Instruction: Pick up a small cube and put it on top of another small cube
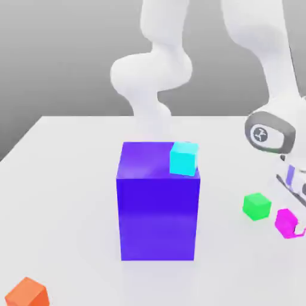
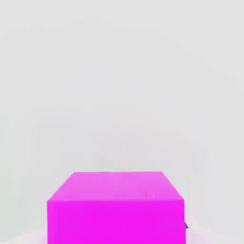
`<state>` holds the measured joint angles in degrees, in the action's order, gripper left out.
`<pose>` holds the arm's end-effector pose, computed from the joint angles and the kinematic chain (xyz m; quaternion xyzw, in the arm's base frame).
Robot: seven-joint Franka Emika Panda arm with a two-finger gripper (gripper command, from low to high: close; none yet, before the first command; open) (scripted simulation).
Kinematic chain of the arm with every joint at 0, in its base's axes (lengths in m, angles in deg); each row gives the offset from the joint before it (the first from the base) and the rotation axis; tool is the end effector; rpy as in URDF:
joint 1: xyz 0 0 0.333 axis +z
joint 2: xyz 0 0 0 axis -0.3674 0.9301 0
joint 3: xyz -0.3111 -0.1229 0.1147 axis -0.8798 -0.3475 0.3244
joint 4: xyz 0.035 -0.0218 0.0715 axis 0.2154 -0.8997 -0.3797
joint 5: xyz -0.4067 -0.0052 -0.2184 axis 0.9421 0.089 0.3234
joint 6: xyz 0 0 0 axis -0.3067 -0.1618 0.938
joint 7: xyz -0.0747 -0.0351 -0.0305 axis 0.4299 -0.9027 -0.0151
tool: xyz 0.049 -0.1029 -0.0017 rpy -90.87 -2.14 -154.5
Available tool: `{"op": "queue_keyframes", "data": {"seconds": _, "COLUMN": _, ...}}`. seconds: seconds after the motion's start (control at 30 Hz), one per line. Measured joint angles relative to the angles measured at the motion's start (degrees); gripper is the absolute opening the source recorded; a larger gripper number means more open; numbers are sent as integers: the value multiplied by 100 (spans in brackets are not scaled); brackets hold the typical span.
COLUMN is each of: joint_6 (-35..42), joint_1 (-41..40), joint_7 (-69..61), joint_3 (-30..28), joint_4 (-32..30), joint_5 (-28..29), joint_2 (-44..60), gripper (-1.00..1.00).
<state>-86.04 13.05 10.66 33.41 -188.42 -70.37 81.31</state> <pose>0.3395 0.3404 0.1643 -0.8693 -0.4943 0.0016 0.0028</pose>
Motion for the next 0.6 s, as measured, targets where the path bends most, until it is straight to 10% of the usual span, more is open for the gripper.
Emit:
{"op": "queue_keyframes", "data": {"seconds": 0.3, "joint_6": 347, "joint_1": 664, "joint_7": -2603, "joint_3": 246, "joint_4": -1522, "joint_5": -836, "joint_2": -1897, "gripper": -100}}
{"op": "queue_keyframes", "data": {"seconds": 0.53, "joint_6": -750, "joint_1": 632, "joint_7": -2482, "joint_3": 204, "joint_4": -1681, "joint_5": -259, "joint_2": -946, "gripper": -100}}
{"op": "queue_keyframes", "data": {"seconds": 0.57, "joint_6": -928, "joint_1": 654, "joint_7": -2368, "joint_3": 140, "joint_4": -1671, "joint_5": -95, "joint_2": -754, "gripper": 100}}
{"op": "queue_keyframes", "data": {"seconds": 0.6, "joint_6": -928, "joint_1": 654, "joint_7": -2368, "joint_3": 140, "joint_4": -1671, "joint_5": -95, "joint_2": -754, "gripper": 100}}
